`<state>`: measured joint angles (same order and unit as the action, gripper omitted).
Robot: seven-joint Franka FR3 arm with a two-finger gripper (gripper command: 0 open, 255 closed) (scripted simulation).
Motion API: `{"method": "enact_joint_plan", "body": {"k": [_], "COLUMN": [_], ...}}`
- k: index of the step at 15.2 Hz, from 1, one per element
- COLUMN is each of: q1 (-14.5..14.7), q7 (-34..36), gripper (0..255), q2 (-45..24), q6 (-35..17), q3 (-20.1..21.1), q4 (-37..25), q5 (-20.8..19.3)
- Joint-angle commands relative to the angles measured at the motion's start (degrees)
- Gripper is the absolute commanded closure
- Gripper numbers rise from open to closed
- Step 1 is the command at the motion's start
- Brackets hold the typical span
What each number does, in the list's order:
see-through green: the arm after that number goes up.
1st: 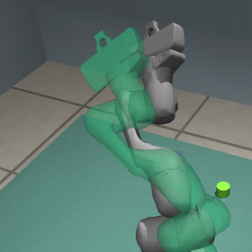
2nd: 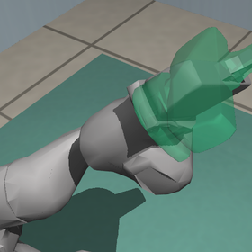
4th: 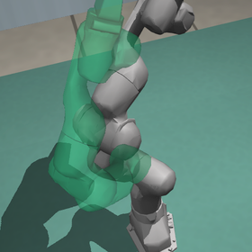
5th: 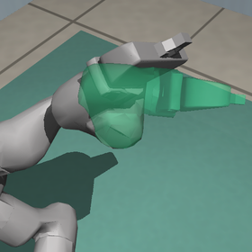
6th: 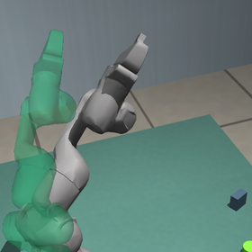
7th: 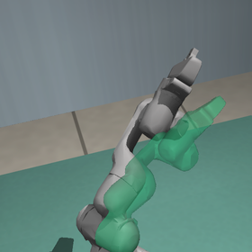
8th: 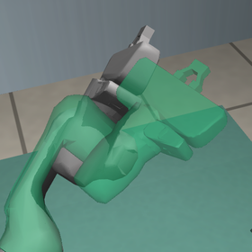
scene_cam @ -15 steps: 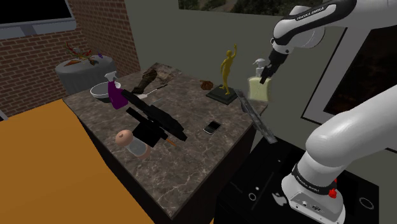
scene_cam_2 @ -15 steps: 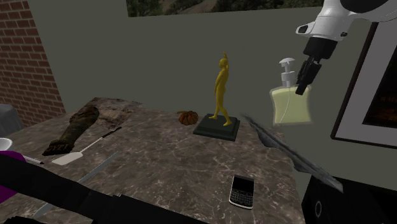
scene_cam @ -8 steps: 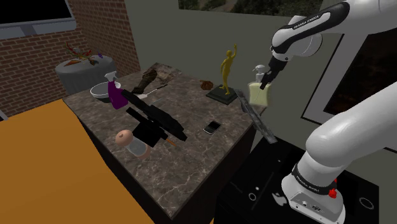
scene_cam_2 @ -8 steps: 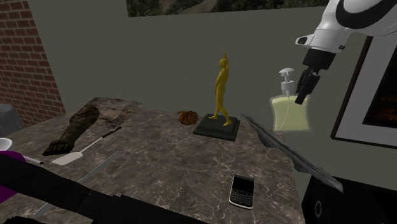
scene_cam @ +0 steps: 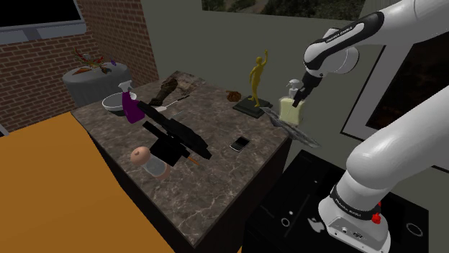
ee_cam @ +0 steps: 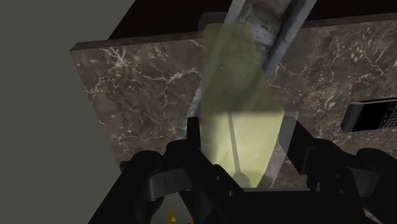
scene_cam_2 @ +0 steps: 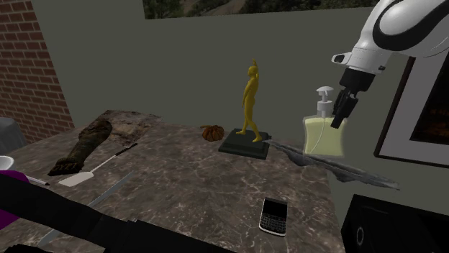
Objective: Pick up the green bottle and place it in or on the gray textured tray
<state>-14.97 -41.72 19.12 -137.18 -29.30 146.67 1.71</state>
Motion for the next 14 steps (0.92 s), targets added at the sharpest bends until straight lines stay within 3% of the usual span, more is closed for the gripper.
{"method": "enact_joint_plan", "body": {"k": [1, 6, 7, 12, 14], "q1": [0.12, 0.13, 0.14, 0.13, -1.03], "q7": [-0.06, -0.06, 0.10, -0.06, 1.21], "gripper": [255, 255, 0, 0, 0], "q2": [-0.26, -0.26, -0.16, -0.26, 2.83], "q6": [-0.20, -0.20, -0.22, -0.20, 4.19], "q3": [-0.01, -0.02, 0.09, -0.02, 0.85], "q4": [0.22, 0.22, 0.32, 0.22, -1.28], "q5": [0.12, 0.11, 0.07, 0.11, -1.61]}}
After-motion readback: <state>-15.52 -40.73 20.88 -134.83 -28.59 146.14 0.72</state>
